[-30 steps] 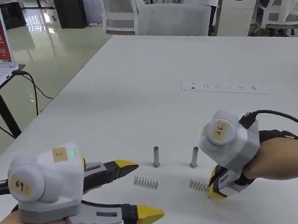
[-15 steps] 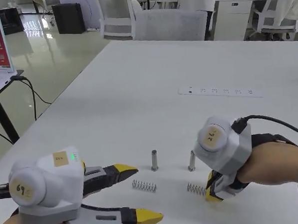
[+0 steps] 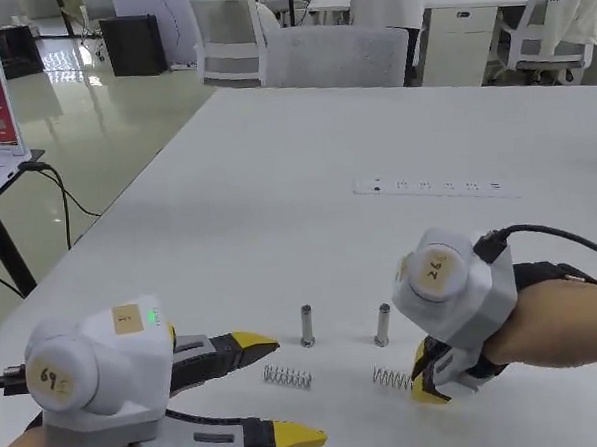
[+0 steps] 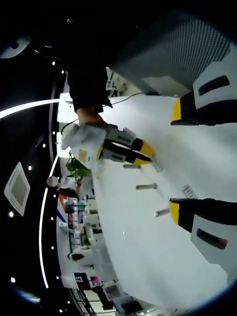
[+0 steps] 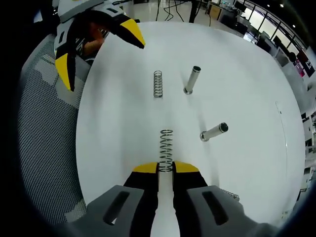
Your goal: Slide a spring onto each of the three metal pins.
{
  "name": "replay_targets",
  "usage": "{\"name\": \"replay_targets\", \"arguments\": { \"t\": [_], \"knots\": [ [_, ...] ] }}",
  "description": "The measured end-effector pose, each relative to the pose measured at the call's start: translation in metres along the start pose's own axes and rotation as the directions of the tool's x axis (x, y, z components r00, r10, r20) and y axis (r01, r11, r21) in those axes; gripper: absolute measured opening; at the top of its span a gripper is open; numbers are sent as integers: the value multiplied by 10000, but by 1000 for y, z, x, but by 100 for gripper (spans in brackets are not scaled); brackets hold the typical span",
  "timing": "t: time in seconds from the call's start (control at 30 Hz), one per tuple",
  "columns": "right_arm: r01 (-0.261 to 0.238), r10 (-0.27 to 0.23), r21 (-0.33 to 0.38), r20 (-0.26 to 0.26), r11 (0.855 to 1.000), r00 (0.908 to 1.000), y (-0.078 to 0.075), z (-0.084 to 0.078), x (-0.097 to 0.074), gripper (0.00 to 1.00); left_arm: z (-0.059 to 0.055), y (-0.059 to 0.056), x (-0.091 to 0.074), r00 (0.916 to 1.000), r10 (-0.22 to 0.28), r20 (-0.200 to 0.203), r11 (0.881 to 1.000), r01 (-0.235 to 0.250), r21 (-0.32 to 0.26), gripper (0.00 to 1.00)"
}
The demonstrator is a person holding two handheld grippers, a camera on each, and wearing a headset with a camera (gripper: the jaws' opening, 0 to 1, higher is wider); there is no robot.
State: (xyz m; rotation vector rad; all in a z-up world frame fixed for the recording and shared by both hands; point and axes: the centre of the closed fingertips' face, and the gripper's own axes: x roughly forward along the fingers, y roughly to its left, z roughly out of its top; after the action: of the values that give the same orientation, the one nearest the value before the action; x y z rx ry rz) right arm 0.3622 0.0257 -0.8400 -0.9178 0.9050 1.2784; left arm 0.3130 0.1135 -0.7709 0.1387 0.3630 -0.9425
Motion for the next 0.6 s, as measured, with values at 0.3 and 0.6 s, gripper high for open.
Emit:
{"name": "replay_targets", "arguments": {
  "t": [0.3, 0.6],
  "knots": [
    [-87, 97, -276, 392, 9996, 9992, 5, 17, -25, 7, 11, -1, 5, 9996, -281, -39, 9991, 282, 304, 53],
    [-44, 71, -614, 443, 9981, 9990, 9, 26, -33, 7, 14, -2, 6, 9989, -446, -133, 9976, 452, 517, 52]
  ]
}}
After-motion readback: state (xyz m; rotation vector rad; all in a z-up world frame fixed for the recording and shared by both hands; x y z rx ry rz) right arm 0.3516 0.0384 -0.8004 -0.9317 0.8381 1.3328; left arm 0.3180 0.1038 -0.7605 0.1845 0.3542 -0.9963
